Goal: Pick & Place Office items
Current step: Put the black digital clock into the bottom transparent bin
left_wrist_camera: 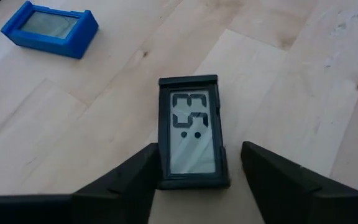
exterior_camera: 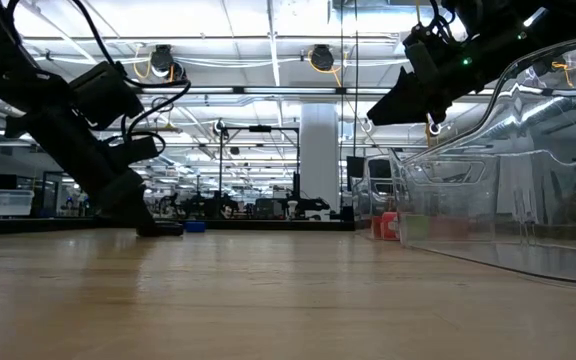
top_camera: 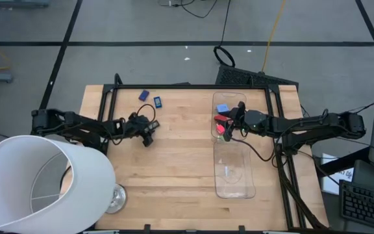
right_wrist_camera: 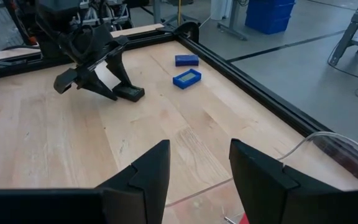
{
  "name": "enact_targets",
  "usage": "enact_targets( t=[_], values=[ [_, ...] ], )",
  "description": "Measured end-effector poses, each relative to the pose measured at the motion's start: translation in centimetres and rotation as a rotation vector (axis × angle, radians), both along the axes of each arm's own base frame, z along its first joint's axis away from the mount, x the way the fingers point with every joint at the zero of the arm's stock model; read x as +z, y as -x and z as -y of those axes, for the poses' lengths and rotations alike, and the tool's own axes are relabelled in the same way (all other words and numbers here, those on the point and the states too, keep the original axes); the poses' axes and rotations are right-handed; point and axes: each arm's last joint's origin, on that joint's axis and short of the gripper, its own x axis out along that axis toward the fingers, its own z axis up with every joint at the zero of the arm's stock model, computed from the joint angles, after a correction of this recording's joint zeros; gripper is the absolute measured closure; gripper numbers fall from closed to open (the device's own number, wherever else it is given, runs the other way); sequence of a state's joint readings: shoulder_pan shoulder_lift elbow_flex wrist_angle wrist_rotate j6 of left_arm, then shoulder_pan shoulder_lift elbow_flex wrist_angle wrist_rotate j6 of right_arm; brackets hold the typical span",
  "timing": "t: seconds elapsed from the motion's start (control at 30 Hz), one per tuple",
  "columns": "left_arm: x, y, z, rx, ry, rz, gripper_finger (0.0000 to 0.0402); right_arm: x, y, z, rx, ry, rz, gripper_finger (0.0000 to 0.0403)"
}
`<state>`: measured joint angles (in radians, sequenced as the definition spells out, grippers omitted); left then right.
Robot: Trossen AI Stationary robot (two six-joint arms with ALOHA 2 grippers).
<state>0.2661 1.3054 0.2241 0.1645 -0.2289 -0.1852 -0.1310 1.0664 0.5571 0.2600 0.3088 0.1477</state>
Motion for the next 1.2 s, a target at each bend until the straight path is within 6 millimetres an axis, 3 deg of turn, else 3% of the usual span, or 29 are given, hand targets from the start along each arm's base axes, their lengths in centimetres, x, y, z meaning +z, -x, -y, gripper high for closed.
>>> enact_targets(
  t=[0.23,0.5,0.67,1.03,1.2],
  values=[
    [0.0,-0.1,0.0,0.055,0.046,0.049,0.0244,0.0,0.0,0.0,-0.002,-0.007,0.003,0.0248],
    [0.1,-0.1,0.0,0.039,0.027,0.044,0.0207,0.0,0.0,0.0,-0.002,-0.007,0.003,0.0248],
    [0.2,-0.3,0.0,0.014,-0.001,0.047,0.0248,0.0,0.0,0.0,-0.002,-0.007,0.003,0.0248],
    [0.9,-1.2,0.2,-0.04,-0.014,0.163,0.0249,0.0,0.0,0.0,-0.001,-0.007,0.004,0.0248],
    [2.0,-2.5,0.7,-0.104,-0.003,0.234,0.0249,0.0,0.0,0.0,0.0,-0.004,0.008,0.0248]
  ],
)
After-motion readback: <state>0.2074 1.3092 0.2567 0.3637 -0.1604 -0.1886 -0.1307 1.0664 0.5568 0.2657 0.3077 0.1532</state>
